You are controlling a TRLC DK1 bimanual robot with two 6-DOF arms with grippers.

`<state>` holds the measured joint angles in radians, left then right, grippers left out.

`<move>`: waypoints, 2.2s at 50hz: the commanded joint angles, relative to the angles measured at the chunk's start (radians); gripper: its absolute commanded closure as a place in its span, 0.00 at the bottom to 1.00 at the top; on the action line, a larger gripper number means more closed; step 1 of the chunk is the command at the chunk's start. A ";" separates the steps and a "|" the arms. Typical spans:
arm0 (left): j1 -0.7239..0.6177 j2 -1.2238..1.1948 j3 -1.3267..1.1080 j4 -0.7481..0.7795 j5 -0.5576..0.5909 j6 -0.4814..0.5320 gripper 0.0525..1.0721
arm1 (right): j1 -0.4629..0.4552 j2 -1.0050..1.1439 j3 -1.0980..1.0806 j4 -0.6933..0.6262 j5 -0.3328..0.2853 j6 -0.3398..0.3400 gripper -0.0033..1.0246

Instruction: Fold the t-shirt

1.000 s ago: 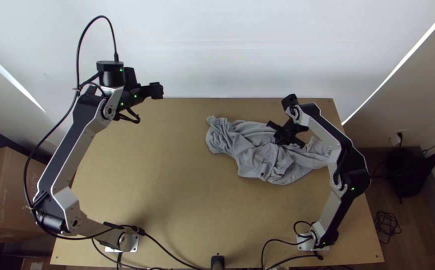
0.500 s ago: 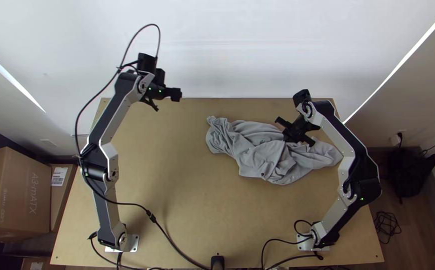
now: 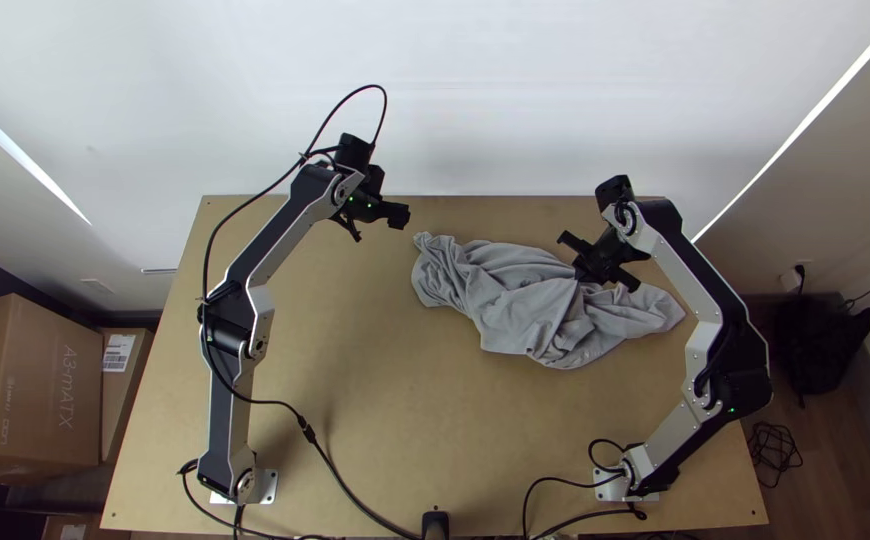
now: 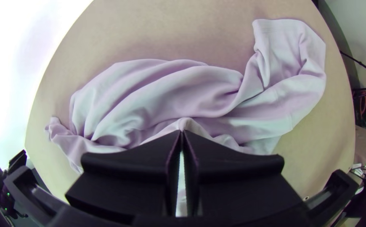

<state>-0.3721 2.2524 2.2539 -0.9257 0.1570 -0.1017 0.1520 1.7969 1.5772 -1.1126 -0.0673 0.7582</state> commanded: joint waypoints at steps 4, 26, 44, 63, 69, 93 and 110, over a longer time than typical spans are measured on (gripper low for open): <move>-0.011 0.062 0.018 0.045 0.010 -0.024 0.06 | -0.003 -0.037 -0.026 0.002 0.015 -0.033 0.97; -0.053 0.148 0.026 0.176 0.010 -0.053 0.06 | 0.006 -0.106 -0.094 0.013 0.015 -0.076 0.97; -0.076 0.174 0.027 0.191 0.052 -0.098 0.06 | -0.003 -0.130 -0.128 0.013 0.018 -0.092 0.97; -0.105 0.214 0.027 0.205 0.052 -0.107 0.15 | -0.005 -0.153 -0.126 0.013 0.018 -0.097 0.97; -0.106 0.220 0.024 0.208 0.052 -0.135 0.56 | -0.006 -0.160 -0.125 0.013 0.018 -0.099 0.97; -0.005 -0.097 -0.040 0.208 0.038 -0.216 0.97 | -0.109 -0.280 -0.111 0.063 0.084 -0.151 0.97; 0.078 -0.389 -0.042 0.177 0.024 -0.204 0.97 | -0.163 -0.380 0.063 0.143 0.089 -0.206 0.97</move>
<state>-0.3264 1.9434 2.2158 -0.7380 0.1986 -0.2962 0.0170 1.4765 1.5417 -1.0214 0.0101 0.5758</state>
